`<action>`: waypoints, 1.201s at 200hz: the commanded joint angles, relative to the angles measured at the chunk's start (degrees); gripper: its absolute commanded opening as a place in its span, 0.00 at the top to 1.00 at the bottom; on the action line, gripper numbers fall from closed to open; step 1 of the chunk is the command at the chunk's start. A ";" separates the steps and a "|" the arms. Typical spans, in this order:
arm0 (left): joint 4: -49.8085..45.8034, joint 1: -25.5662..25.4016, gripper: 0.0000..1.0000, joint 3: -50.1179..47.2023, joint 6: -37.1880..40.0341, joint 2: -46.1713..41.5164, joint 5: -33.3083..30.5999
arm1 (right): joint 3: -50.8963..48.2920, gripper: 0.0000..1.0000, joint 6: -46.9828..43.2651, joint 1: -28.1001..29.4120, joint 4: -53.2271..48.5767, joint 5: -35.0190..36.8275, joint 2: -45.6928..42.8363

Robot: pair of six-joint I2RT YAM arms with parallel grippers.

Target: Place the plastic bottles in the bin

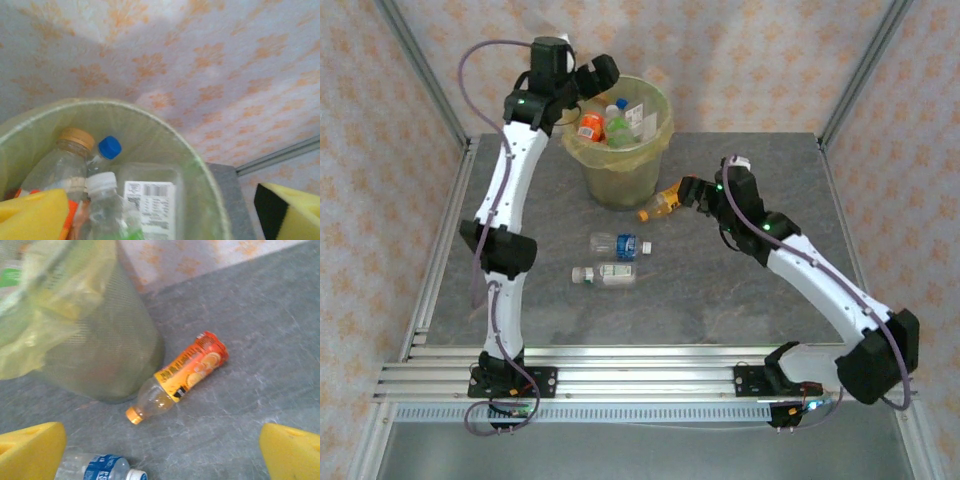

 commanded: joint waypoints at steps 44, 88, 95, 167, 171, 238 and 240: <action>10.05 -0.40 0.00 -30.38 4.24 -27.61 -5.03 | 7.45 0.00 10.29 -1.16 -9.39 2.66 12.24; 20.84 -0.40 0.00 -57.45 2.30 -47.14 -13.22 | 11.08 0.04 13.41 -4.68 -8.49 -4.43 21.43; 21.60 -0.42 0.00 -60.71 1.81 -49.69 -14.87 | 11.75 0.05 13.68 -5.04 -8.29 -5.22 22.83; 21.22 -0.40 0.00 -75.05 -0.94 -62.95 -24.76 | 22.78 0.01 15.88 -6.59 -8.96 -7.16 36.86; 21.10 -0.39 0.00 -75.15 -0.84 -63.19 -25.03 | 23.53 0.01 16.03 -6.56 -9.22 -7.20 37.60; 19.15 -0.35 0.00 -75.35 -0.09 -64.22 -26.97 | 32.06 0.01 17.07 -7.56 -11.03 -7.97 48.03; 19.19 -0.35 0.00 -75.35 -0.07 -64.22 -27.02 | 32.24 0.01 17.06 -7.56 -11.05 -8.03 48.31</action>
